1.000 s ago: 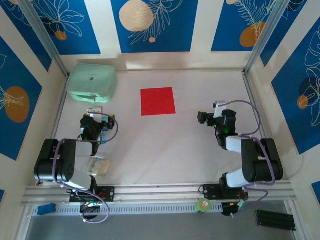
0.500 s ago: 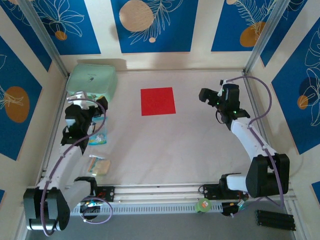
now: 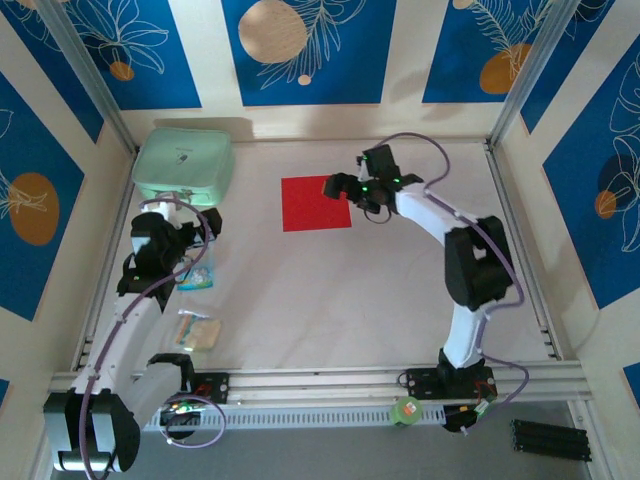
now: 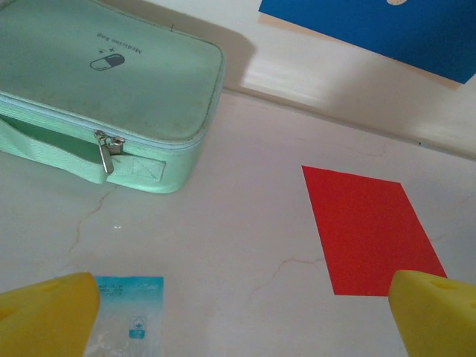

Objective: Fold a paper plane with a square sheet of paper (pick it up from the middle)
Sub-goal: Move the square sheet of paper to the center of the table.

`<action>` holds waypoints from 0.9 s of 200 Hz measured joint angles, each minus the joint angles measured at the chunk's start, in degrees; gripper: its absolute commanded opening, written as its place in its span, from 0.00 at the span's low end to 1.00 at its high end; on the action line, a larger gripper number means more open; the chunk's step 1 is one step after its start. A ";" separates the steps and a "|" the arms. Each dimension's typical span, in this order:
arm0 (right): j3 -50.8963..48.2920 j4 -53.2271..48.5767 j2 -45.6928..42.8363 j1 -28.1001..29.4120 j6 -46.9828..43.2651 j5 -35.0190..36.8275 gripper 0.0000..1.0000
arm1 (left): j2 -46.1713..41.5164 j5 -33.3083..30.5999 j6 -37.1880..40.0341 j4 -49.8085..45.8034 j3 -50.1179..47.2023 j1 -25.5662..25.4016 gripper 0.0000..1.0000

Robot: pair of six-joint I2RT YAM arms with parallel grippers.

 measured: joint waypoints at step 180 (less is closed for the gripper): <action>11.91 -9.03 16.57 3.39 1.20 2.58 0.95 | 4.61 7.82 0.02 -3.74 1.84 0.00 0.99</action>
